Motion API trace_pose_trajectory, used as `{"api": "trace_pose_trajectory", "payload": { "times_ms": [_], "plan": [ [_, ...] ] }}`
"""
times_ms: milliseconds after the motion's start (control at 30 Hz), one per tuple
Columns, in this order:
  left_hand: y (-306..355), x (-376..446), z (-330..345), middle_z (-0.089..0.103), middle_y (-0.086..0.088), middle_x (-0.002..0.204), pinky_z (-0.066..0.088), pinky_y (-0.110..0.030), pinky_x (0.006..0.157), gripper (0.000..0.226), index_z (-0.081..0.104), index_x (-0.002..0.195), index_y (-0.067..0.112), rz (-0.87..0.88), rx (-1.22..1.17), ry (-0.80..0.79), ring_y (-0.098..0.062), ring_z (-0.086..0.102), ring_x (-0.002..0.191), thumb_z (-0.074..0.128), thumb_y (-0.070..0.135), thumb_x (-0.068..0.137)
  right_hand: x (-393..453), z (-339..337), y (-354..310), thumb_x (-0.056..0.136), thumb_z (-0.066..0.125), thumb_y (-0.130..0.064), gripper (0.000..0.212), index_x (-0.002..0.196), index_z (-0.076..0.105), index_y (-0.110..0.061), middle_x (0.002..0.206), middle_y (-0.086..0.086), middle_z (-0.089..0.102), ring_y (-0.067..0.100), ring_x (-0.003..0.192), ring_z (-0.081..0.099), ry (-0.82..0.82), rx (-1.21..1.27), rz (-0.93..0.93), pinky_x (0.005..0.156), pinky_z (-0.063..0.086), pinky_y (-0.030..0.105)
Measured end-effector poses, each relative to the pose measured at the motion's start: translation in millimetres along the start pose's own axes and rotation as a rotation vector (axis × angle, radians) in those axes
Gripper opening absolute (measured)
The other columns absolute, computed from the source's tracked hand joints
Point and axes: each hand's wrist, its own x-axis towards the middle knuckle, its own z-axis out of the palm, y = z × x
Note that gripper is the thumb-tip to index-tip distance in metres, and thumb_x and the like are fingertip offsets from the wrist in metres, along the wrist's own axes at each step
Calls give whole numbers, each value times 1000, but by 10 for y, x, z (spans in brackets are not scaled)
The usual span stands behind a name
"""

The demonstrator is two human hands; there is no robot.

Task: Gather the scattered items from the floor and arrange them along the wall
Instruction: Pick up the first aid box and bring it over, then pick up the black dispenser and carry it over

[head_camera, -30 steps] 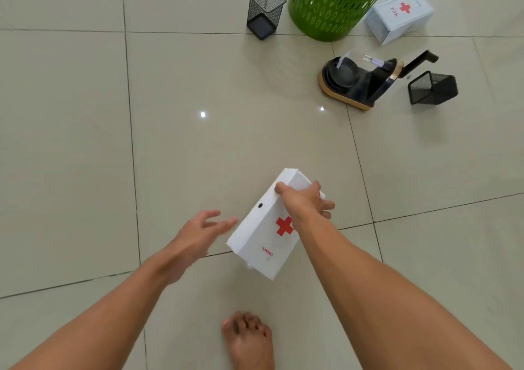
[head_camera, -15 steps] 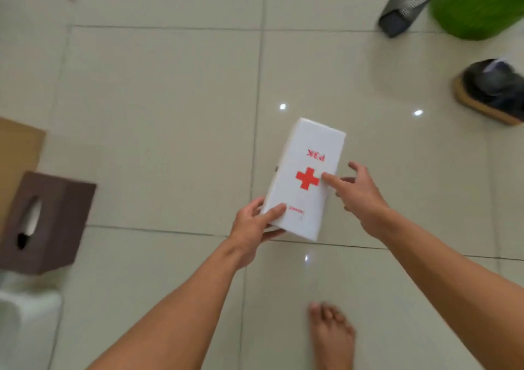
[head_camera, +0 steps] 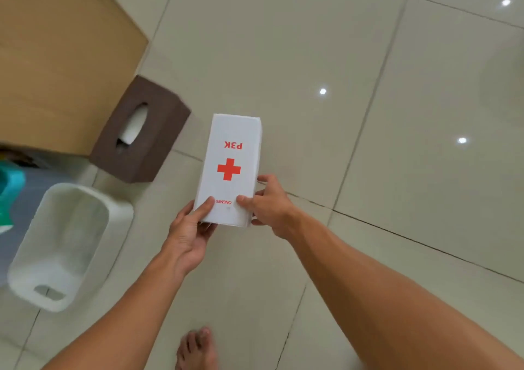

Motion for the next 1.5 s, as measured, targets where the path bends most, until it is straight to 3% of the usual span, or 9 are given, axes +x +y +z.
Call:
{"api": "trace_pose_trajectory", "payload": {
  "times_ms": [133,233,367,533,633,767,1000,1200,1500],
  "plan": [
    [46,125,-681,69,-12,122,58,-29,80,81,43,144,6,4,-191,214,-18,72,91,83,10,74,63,861,195,93,71,-11,60,135,31,-24,123,5,59,27,112,64,5,-30,98,56,54,32],
    [42,209,-1061,56,-8,126,53,-34,96,92,29,151,15,96,-23,387,-20,68,100,84,11,77,118,1318,402,94,68,-13,61,135,25,-27,127,5,57,28,113,62,24,-95,114,54,53,31],
    [182,393,-1440,55,-2,124,46,-40,108,90,28,152,17,168,127,408,-21,62,113,81,12,79,186,1635,632,96,63,-21,74,151,16,-35,140,-2,54,27,117,61,-42,-292,94,75,58,42],
    [225,345,-1361,50,-1,141,44,-43,108,75,40,146,20,108,448,380,-23,55,123,77,31,82,86,1313,608,102,52,-16,59,155,28,-27,153,-1,47,21,130,53,-22,-499,-60,104,48,33],
    [141,160,-1078,43,-12,147,43,-37,103,70,40,146,15,133,609,489,-32,51,126,73,27,85,-80,790,491,103,50,-15,52,153,35,-21,154,0,47,20,133,51,35,-525,-100,107,45,31],
    [6,-175,-436,35,-18,145,45,-42,92,57,45,141,15,268,851,544,-41,55,114,66,19,88,-391,-244,293,104,47,-16,49,152,36,-19,153,-1,47,19,134,50,194,-460,-144,110,41,31],
    [-444,-641,1417,49,-16,136,41,-38,100,46,54,133,12,471,1057,200,-33,54,117,66,19,90,-1038,-2435,43,101,50,-14,46,147,44,-15,146,1,55,18,133,50,617,-289,-225,109,35,27],
    [-723,-958,3141,55,-5,130,39,-29,95,36,57,128,18,662,1162,-81,-20,54,120,62,23,93,-1469,-4102,-52,101,50,-15,46,147,44,-15,146,0,54,18,132,50,849,-117,-256,107,38,29],
    [-1480,-1075,5149,66,3,111,43,-27,88,22,67,116,20,622,1251,-281,-16,61,107,59,23,96,-1646,-6169,219,99,53,-17,36,134,56,-13,136,5,58,23,124,54,1120,42,-178,107,42,35]
  ]
}}
